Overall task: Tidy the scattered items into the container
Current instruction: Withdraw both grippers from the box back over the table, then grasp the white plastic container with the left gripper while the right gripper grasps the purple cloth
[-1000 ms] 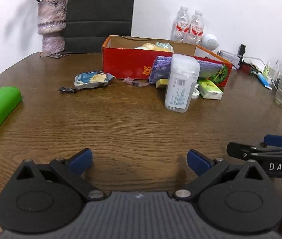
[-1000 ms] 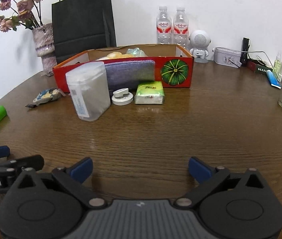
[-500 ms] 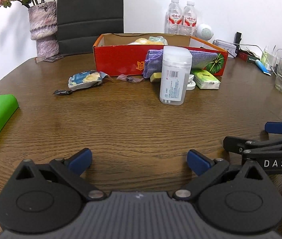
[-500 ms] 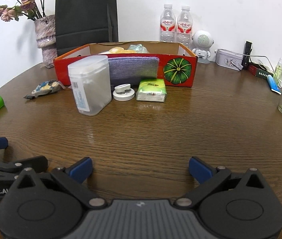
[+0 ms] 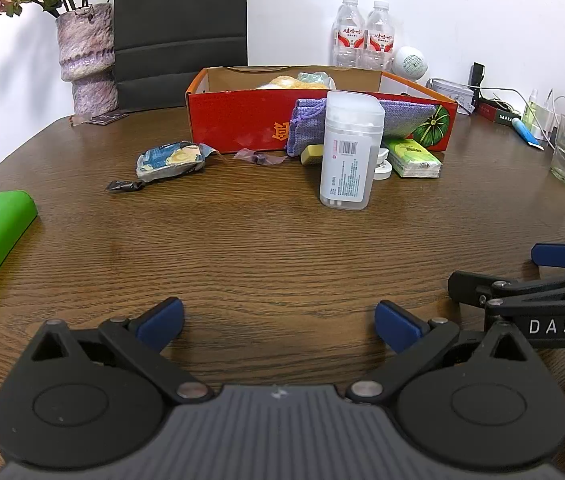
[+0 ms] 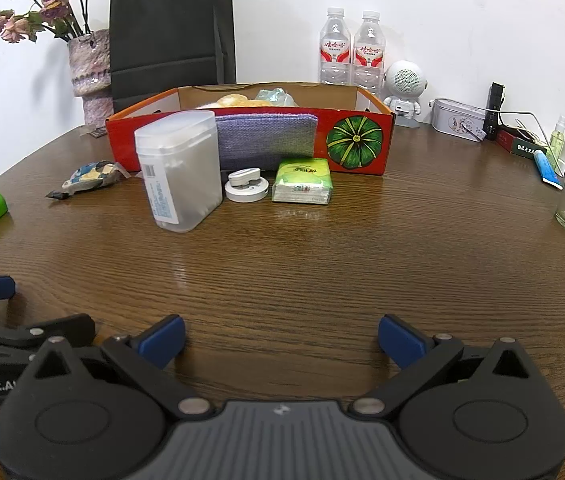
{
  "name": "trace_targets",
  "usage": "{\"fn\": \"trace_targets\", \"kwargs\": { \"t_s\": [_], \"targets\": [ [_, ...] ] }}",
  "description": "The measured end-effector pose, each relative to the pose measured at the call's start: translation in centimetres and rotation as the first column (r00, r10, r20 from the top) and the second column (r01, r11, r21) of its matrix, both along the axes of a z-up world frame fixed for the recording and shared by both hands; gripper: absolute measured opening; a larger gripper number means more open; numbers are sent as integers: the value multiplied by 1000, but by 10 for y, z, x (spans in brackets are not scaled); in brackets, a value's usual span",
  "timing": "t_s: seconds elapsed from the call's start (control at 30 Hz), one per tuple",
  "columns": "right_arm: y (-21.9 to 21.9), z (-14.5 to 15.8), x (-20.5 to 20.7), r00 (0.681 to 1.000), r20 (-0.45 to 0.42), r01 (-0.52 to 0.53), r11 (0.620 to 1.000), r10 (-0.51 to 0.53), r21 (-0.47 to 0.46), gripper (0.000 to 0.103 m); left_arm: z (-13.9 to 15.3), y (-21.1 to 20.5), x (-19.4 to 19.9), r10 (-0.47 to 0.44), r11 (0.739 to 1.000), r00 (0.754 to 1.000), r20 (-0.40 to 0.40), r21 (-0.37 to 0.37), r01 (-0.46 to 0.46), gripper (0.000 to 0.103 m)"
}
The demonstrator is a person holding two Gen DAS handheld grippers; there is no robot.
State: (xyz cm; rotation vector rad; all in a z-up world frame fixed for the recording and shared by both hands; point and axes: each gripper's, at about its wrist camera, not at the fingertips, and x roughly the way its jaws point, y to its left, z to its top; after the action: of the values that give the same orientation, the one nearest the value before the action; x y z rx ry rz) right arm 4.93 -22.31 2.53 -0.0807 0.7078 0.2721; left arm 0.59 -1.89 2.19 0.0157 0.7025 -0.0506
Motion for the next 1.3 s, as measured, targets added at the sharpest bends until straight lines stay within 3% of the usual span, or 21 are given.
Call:
{"fn": "trace_targets", "kwargs": {
  "t_s": [0.1,0.17,0.23,0.33,0.4,0.47,0.5,0.57,0.63,0.73,0.83,0.93,1.0,1.03,1.23,1.3],
  "targets": [
    [1,0,1,1000,0,-9,1000,9,4,103,4,5,4,-32,999,999,23,-19,32,103],
    [2,1,7,998,-10,-61,998,61,-2,103,16,14,11,-34,998,994,102,-42,38,103],
    [0,8,18,994,-36,-102,995,103,19,102,34,26,25,-38,991,986,161,-121,58,103],
    [-12,27,31,996,12,-94,993,93,78,100,50,29,63,-121,943,983,138,-295,158,103],
    [-22,37,41,998,59,-29,994,23,101,101,47,20,89,-154,902,982,109,-389,185,103],
    [-31,39,50,996,75,31,993,-40,117,101,41,7,107,-147,903,985,89,-395,171,101],
    [-35,38,53,996,74,44,992,-53,122,100,38,2,111,-155,910,983,101,-372,182,96],
    [-39,36,60,996,71,49,993,-57,109,95,34,-2,114,-148,935,983,108,-309,175,49],
    [-37,36,66,995,91,31,997,-38,73,93,34,4,111,-136,938,987,90,-308,158,48],
    [-18,42,77,983,163,-78,997,81,-23,93,36,25,94,-107,925,990,95,-356,134,46],
    [20,48,95,940,242,-197,962,241,-191,91,41,44,73,-58,923,991,123,-371,100,44],
    [70,38,108,876,189,-360,862,444,-357,87,44,60,62,-7,918,989,146,-392,64,44],
    [94,27,112,848,119,-425,796,517,-430,55,43,71,60,20,904,988,150,-425,47,44],
    [101,23,111,843,83,-443,775,531,-451,50,43,76,59,29,896,988,155,-442,43,44],
    [100,15,100,821,92,-470,757,564,-454,58,41,90,56,46,875,982,184,-482,49,44],
    [98,15,96,805,93,-484,738,587,-470,75,41,91,55,40,871,981,189,-487,59,44]
  ]
}}
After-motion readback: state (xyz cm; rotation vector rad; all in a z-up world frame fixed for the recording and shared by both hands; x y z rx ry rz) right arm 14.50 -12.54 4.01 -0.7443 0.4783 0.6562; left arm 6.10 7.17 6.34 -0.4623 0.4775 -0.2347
